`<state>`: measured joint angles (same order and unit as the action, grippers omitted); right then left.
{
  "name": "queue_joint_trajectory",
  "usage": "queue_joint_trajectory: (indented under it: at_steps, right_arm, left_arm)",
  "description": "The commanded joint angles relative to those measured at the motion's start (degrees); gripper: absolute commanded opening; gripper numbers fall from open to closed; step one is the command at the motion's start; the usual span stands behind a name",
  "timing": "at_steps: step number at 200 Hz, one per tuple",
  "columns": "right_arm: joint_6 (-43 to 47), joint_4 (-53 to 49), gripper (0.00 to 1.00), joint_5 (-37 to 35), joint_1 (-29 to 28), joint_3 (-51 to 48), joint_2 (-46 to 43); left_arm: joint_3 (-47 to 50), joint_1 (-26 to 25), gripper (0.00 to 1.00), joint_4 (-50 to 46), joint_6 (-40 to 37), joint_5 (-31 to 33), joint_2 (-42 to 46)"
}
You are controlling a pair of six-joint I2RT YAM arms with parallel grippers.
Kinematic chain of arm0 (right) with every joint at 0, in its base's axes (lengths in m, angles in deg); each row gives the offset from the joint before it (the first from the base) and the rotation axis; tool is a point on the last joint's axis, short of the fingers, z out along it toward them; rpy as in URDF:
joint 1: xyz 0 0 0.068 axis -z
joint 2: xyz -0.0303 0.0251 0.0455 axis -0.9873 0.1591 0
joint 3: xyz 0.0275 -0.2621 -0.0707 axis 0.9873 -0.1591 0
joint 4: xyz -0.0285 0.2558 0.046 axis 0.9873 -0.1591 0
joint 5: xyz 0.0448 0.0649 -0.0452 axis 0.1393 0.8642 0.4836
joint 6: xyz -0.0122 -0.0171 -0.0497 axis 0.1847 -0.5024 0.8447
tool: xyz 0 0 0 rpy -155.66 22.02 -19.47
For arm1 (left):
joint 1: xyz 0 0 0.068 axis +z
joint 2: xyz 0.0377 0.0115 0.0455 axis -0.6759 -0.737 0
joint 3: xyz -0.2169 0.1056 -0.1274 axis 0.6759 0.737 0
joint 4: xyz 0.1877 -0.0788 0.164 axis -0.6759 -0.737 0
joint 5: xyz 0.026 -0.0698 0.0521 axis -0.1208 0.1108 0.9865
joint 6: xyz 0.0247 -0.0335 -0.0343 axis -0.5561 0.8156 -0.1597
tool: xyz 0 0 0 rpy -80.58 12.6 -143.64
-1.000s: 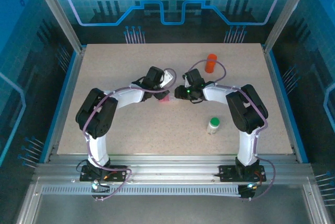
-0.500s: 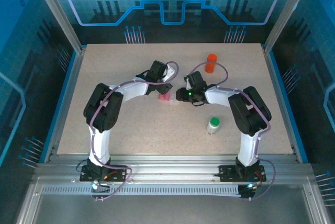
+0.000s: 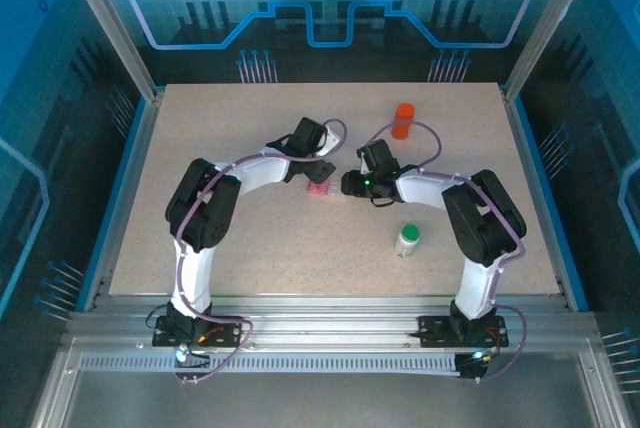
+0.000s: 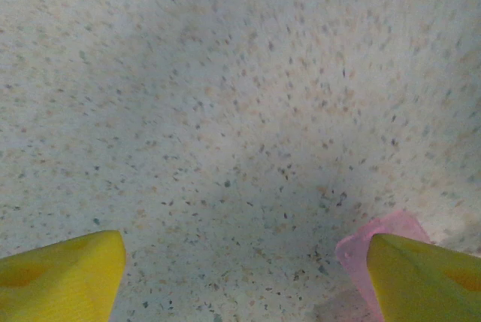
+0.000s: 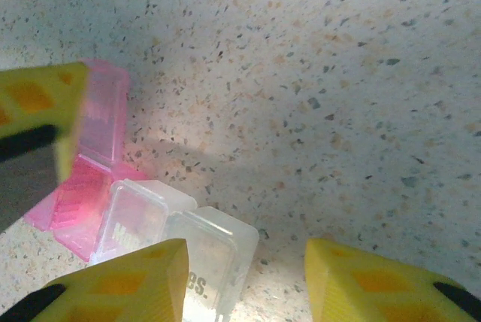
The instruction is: Sort the pills into containers
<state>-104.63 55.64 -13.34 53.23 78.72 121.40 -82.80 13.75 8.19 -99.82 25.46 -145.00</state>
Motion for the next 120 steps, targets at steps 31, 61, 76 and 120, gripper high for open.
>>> queue_joint_trajectory:
  at_steps: [31,61,76,120]
  right_arm:
    - [1.3,-2.3,0.48,-3.4,1.3,-2.0,-9.1]
    - [6.9,-9.3,0.49,-7.2,0.3,-1.6,-17.7]
    - [10.3,-14.7,0.52,-10.8,-0.7,-1.3,-22.9]
    - [15.4,-32.2,0.66,-18.5,-2.3,-2.2,-38.0]
  left_arm:
    - [8.8,-0.2,0.87,12.4,11.8,-7.5,21.3]
    - [17.5,-0.3,0.91,15.5,19.3,-3.5,34.4]
    - [22.7,-0.3,0.92,15.4,24.2,-0.4,41.8]
    - [36.5,-0.4,0.93,9.4,36.0,2.8,61.2]
